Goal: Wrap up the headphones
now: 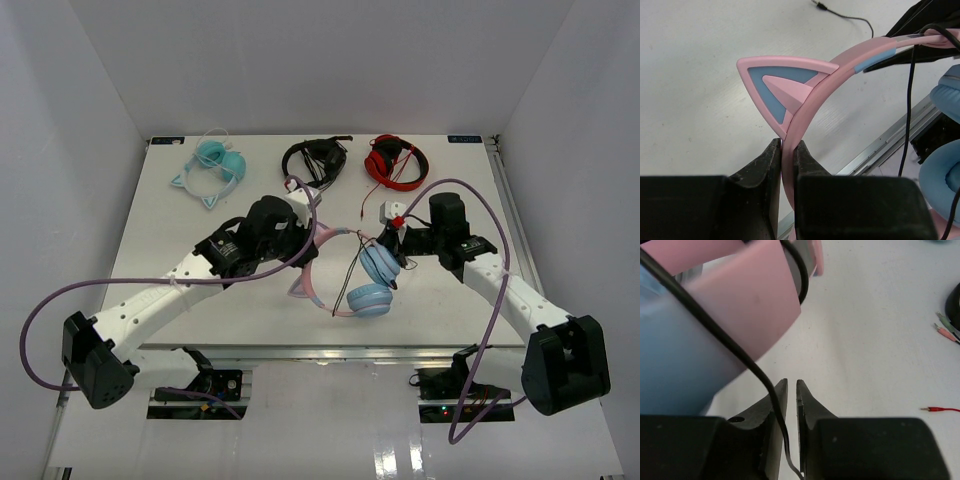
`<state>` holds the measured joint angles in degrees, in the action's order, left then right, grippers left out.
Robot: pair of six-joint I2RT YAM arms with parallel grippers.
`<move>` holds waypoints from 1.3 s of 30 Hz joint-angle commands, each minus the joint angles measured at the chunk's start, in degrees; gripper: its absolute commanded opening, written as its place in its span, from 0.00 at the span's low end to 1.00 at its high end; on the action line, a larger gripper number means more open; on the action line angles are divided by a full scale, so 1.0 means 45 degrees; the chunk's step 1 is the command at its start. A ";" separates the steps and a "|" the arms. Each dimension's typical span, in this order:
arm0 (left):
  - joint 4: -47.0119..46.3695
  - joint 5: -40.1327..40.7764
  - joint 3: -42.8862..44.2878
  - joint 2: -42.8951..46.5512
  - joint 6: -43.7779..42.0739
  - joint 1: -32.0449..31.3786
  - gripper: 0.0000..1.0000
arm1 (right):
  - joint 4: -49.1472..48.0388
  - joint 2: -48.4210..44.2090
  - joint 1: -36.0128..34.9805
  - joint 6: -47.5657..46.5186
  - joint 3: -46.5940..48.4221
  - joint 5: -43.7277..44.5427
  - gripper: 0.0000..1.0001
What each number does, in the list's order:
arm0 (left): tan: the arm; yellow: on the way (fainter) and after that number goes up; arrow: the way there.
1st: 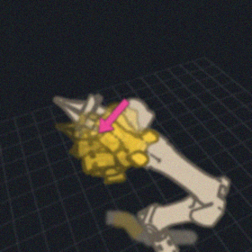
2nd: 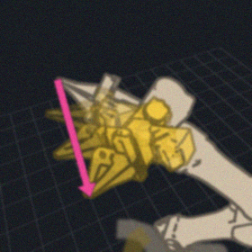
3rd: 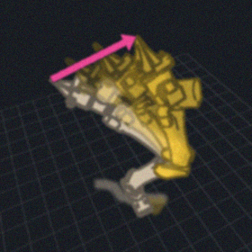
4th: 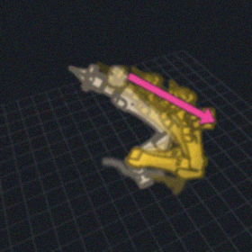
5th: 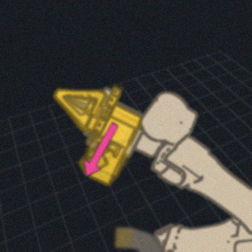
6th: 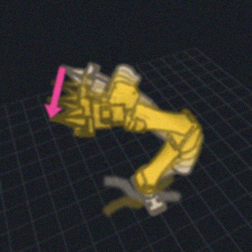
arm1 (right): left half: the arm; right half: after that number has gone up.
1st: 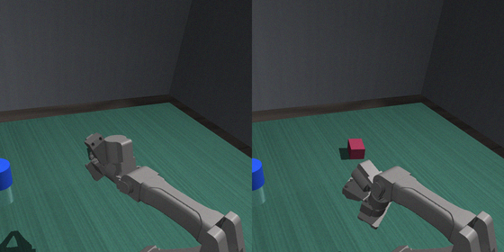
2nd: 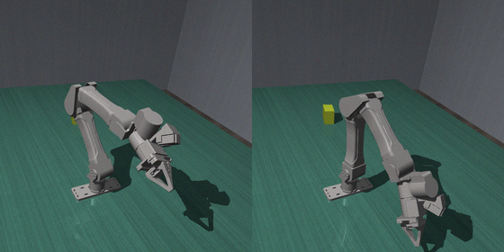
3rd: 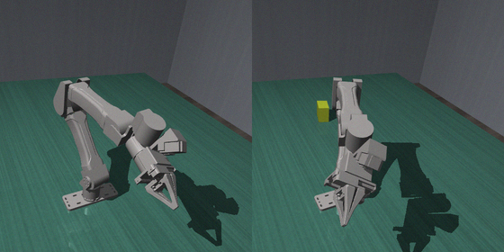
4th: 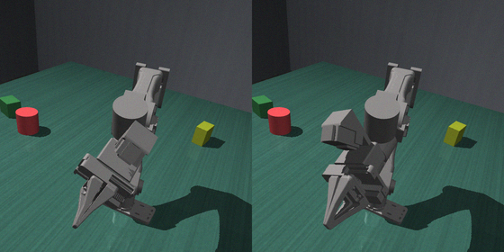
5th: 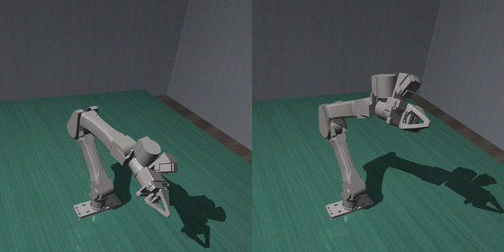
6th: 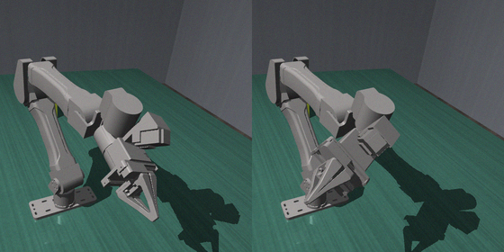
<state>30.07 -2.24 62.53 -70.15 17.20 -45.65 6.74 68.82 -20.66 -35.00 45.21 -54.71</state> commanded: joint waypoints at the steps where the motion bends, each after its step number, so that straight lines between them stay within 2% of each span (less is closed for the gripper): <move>1: 0.0078 0.0255 0.1812 0.0324 0.0197 -0.0030 0.00 | -0.1755 0.0047 -0.0018 0.1526 -0.0448 -0.1798 0.29; 4: 0.0564 0.0104 0.2653 0.0015 0.0176 -0.0030 0.00 | -0.2655 0.0392 0.0001 0.2208 -0.0626 -0.2213 0.42; 7: 0.0839 -0.0068 0.3320 -0.0117 0.0281 -0.0049 0.00 | -0.3364 0.0909 0.0001 0.2707 -0.0651 -0.2587 0.47; 13: 0.1178 0.0435 0.4598 -0.0051 0.0686 -0.0030 0.00 | -0.4172 0.1917 0.0088 0.3171 -0.0622 -0.3162 0.48; 17: 0.1459 0.1467 0.5330 -0.0036 0.1146 -0.0030 0.00 | -0.4392 0.2032 0.0160 0.3244 -0.0752 -0.3422 0.50; 24: 0.1567 0.2924 0.5560 0.0256 0.1960 -0.0030 0.00 | -0.3680 0.2084 0.0216 0.2354 -0.0672 -0.3886 0.54; 27: 0.1439 0.3087 0.5541 0.0436 0.2197 -0.0030 0.00 | -0.3022 0.2160 0.0212 0.1532 -0.0484 -0.4186 0.55; 34: 0.1221 0.3231 0.5588 0.0796 0.2427 -0.0030 0.00 | -0.2827 0.2227 0.0333 0.1172 -0.0456 -0.4190 0.57; 39: 0.1267 0.3105 0.5466 0.1008 0.2335 -0.0050 0.00 | -0.2183 0.2490 0.0733 0.0582 -0.0203 -0.4424 0.62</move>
<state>39.90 11.68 85.14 -68.96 25.61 -45.89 -5.95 78.94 -18.84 -28.78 42.16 -72.26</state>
